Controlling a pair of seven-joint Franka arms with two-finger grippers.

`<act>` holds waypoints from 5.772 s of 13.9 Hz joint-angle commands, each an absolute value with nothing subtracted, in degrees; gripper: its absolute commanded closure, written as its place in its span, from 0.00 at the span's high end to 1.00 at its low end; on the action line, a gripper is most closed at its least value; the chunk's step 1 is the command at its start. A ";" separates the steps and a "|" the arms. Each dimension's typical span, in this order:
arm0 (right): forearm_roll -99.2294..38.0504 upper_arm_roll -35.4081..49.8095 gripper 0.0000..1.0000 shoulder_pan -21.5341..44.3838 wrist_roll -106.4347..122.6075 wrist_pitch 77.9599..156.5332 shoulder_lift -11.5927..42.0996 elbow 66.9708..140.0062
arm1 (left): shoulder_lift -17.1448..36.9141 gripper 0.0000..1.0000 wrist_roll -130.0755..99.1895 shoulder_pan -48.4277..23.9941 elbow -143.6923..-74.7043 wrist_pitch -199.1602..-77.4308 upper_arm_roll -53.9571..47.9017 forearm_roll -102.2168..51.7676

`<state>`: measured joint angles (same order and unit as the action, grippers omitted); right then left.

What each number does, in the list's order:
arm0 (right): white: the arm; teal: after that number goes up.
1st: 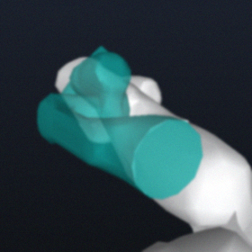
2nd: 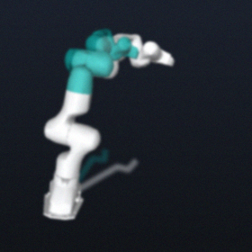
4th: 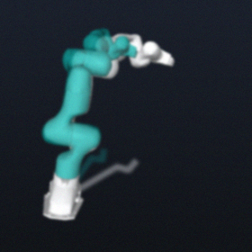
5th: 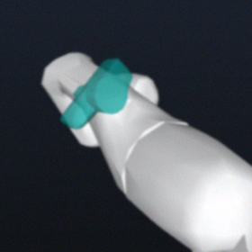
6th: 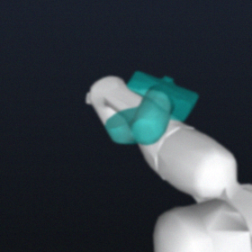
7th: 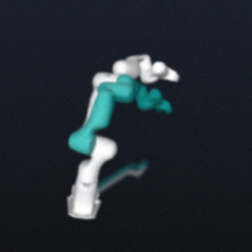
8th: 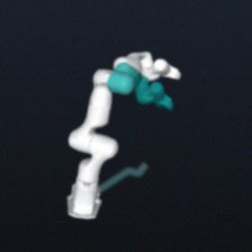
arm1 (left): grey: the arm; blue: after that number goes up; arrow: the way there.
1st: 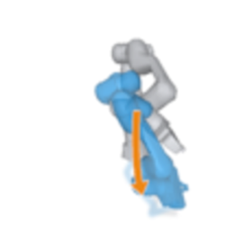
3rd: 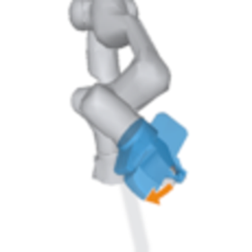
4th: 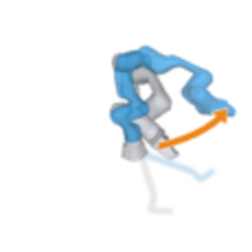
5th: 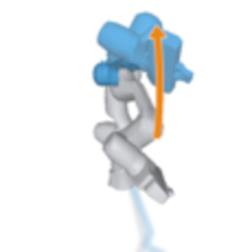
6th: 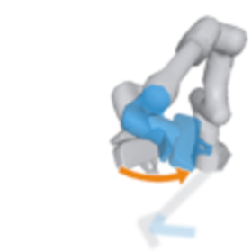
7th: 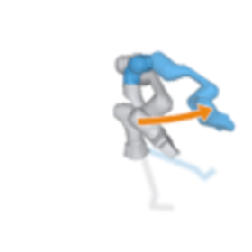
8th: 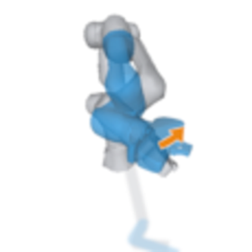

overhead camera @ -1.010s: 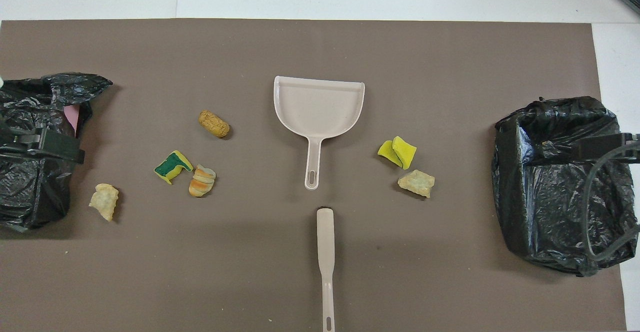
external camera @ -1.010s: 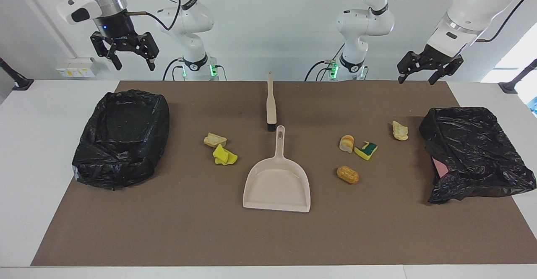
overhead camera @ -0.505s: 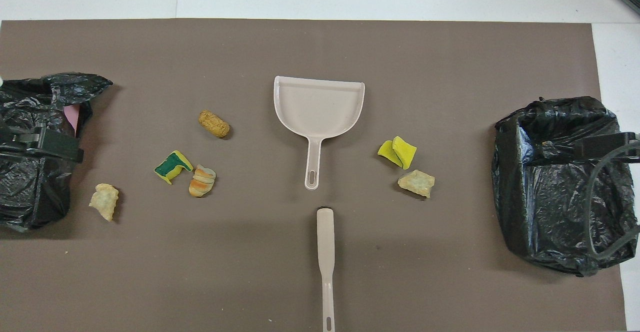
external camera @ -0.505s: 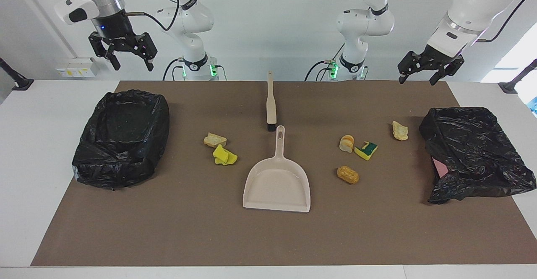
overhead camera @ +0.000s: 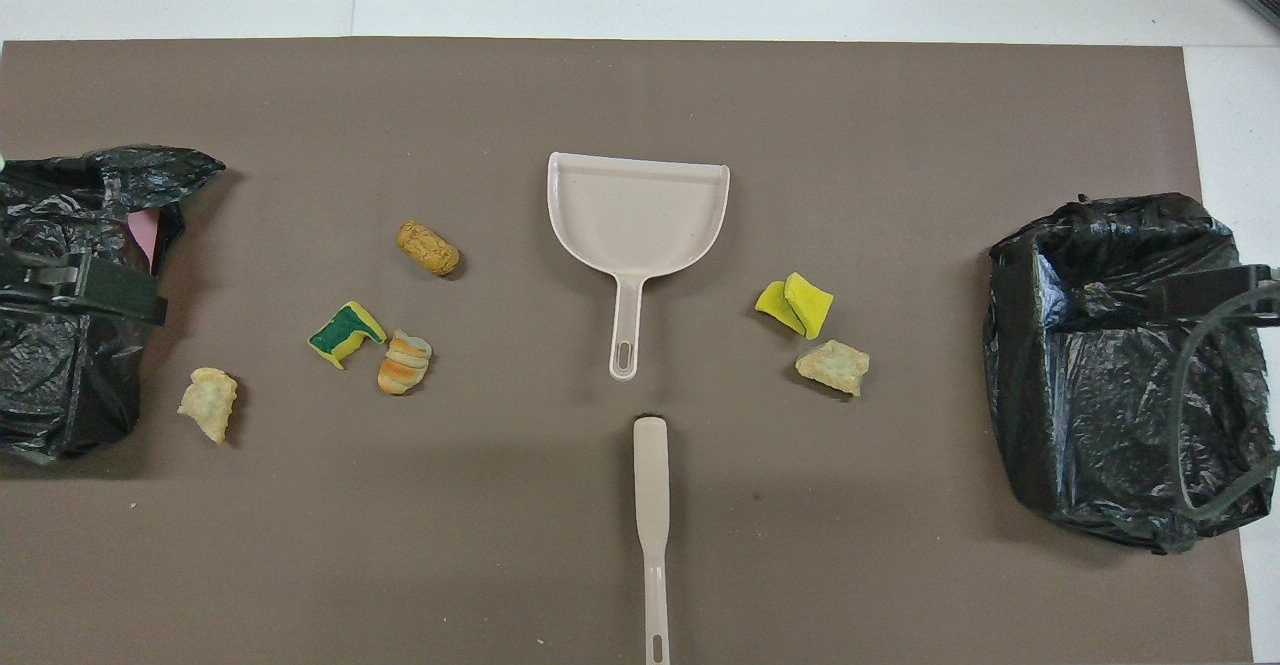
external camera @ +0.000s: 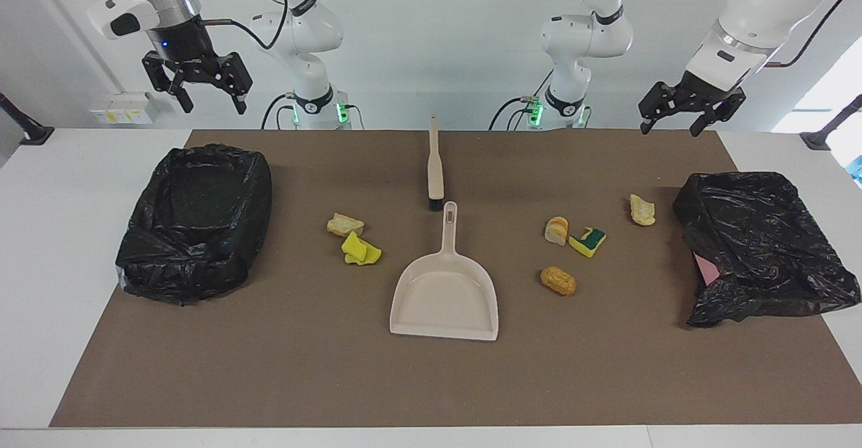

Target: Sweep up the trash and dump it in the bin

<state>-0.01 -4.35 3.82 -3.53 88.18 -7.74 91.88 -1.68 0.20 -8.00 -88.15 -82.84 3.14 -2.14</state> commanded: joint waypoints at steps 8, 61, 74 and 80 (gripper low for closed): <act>-0.09 -4.31 1.00 3.34 -3.96 87.98 -9.23 93.87 | -2.90 1.00 1.14 -10.02 -91.05 -83.76 3.34 -1.76; -0.52 -3.60 1.00 4.99 -4.38 87.36 -9.32 96.33 | -5.71 0.00 -43.07 -51.88 -125.77 -104.16 4.04 -2.56; -0.79 -3.52 1.00 31.89 -40.24 107.21 20.80 86.07 | -5.44 0.00 -43.42 -23.31 -128.13 -96.25 4.04 20.30; -1.23 -0.79 1.00 34.10 -44.03 121.00 28.47 86.56 | -11.41 0.00 -43.68 -14.77 -138.14 -96.93 4.04 21.44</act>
<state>-0.19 -1.43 34.04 -42.95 118.30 27.18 87.41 -6.07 -43.01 -16.28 -132.15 -95.60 4.81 20.01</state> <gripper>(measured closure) 0.000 0.736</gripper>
